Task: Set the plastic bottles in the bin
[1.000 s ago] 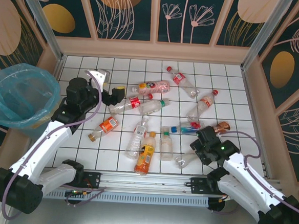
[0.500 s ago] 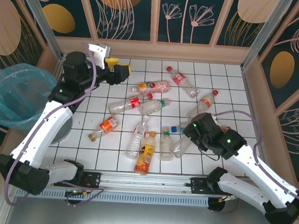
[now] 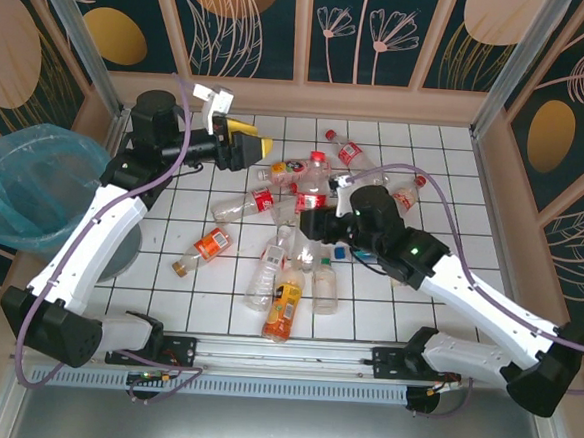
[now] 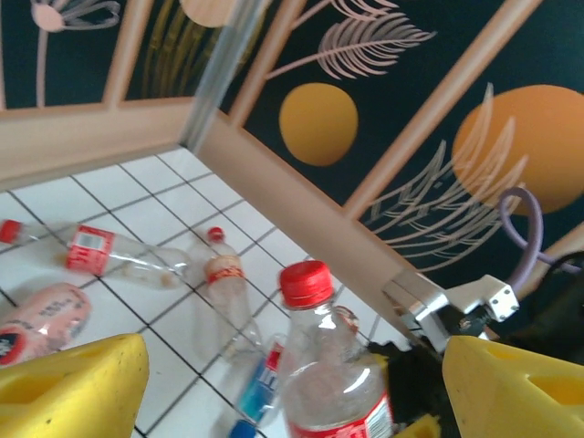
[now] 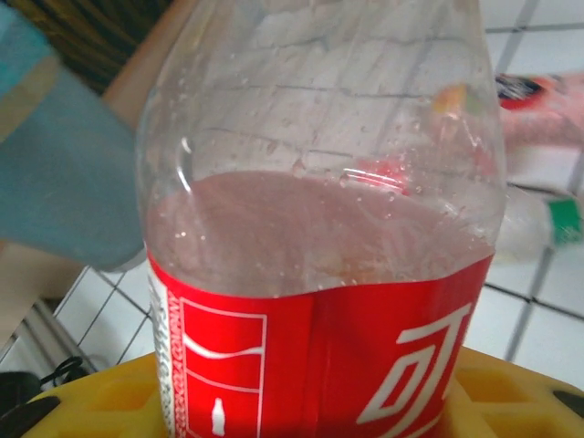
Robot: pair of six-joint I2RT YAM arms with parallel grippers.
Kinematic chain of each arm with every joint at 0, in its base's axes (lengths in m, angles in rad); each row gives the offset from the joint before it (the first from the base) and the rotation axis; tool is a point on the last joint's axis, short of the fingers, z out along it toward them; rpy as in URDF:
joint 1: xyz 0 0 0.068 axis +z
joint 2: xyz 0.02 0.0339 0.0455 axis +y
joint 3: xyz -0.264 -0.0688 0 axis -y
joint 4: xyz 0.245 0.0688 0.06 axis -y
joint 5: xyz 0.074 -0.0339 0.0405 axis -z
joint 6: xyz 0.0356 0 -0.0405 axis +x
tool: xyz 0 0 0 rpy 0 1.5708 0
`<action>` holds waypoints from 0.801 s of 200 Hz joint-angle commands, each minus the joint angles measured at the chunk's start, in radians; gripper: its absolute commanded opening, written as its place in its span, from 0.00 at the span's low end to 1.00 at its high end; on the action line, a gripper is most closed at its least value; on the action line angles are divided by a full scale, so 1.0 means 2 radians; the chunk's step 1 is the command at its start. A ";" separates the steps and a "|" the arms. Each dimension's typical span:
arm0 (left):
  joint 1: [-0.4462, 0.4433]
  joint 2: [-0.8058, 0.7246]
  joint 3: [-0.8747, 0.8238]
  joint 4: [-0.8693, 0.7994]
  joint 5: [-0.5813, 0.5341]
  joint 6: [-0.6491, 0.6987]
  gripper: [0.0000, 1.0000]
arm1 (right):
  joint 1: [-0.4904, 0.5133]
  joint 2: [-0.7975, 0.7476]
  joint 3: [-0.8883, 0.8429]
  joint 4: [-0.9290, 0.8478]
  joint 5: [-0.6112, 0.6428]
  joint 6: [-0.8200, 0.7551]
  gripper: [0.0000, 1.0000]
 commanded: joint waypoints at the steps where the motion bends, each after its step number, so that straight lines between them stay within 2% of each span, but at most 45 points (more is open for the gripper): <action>1: -0.002 -0.016 -0.019 0.012 0.057 -0.023 0.84 | 0.008 0.012 0.021 0.090 -0.060 -0.063 0.47; 53: -0.002 -0.022 -0.038 0.025 0.085 -0.033 0.82 | 0.032 0.043 0.030 0.129 -0.100 -0.065 0.46; 117: -0.002 -0.022 -0.037 -0.023 0.087 0.010 0.69 | 0.058 0.079 0.050 0.133 -0.115 -0.064 0.46; 130: -0.002 -0.024 -0.041 -0.027 0.085 0.017 0.62 | 0.059 0.081 0.051 0.132 -0.113 -0.064 0.46; 160: -0.002 -0.027 -0.044 -0.035 0.069 0.027 0.36 | 0.062 0.084 0.053 0.131 -0.110 -0.064 0.46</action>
